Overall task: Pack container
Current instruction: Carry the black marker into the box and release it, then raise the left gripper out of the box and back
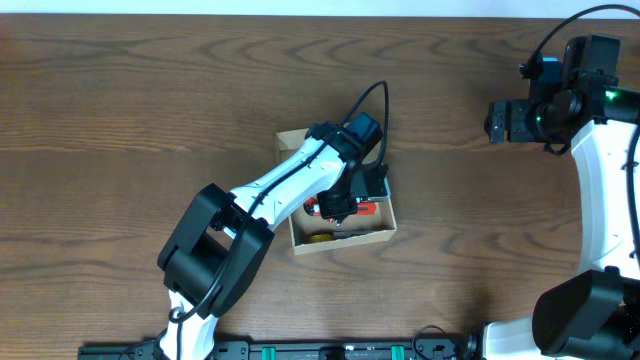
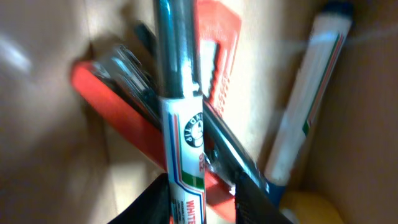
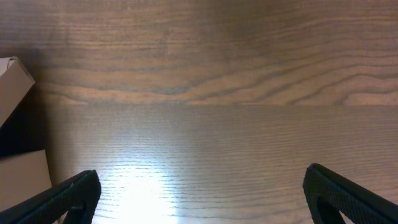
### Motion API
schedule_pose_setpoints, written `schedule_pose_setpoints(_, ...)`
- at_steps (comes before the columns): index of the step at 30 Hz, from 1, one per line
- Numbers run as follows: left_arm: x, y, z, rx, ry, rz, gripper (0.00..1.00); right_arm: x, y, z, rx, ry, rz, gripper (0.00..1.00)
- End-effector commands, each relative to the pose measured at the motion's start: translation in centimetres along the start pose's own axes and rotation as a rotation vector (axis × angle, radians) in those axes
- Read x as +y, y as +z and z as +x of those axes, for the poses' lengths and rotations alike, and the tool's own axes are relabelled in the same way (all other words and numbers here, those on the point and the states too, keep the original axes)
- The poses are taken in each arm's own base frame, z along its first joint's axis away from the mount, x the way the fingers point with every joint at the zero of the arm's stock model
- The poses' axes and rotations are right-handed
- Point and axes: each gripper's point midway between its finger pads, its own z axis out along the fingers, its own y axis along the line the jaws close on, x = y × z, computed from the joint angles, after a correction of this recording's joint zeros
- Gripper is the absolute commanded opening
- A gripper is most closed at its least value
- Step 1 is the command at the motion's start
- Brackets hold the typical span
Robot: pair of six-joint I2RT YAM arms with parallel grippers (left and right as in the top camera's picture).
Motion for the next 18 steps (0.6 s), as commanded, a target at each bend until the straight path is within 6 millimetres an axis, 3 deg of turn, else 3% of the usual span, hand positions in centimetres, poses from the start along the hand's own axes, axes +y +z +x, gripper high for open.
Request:
schedule_pose_setpoints(1, 0.8, -1.9, -0.5, -0.003, -0.042, -0.035, 0.33, -0.1, -0.5, -0.4, -0.018, -0.006, 0.004, 0.99)
schedule_pose_setpoints(7, 0.6, -6.0, -0.9, 0.005, -0.055, -0.029, 0.47, -0.1, -0.5, -0.4, -0.02, -0.007, 0.004, 0.99)
schedule_pose_setpoints(9, 0.4, -7.3, -0.9, 0.014, -0.057, -0.025, 0.48, -0.1, -0.5, -0.4, -0.019, -0.007, 0.004, 0.99)
schedule_pose_setpoints(12, -0.1, -9.2, -0.4, 0.04, -0.063, -0.014, 0.68, -0.1, -0.5, -0.3, -0.016, -0.007, 0.003, 0.99)
schedule_pose_setpoints(14, 0.1, -10.3, 0.1, 0.061, -0.079, -0.037, 0.73, -0.1, -0.5, -0.3, -0.016, -0.007, 0.003, 0.99)
schedule_pose_setpoints(16, 1.3, -11.5, 0.4, 0.072, -0.153, -0.1, 0.88, -0.1, -0.5, -0.3, -0.016, -0.007, 0.003, 0.99)
schedule_pose_setpoints(18, 2.9, -12.8, 0.7, 0.062, -0.265, -0.175, 0.94, -0.1, -0.5, -0.3, -0.015, -0.006, 0.002, 0.99)
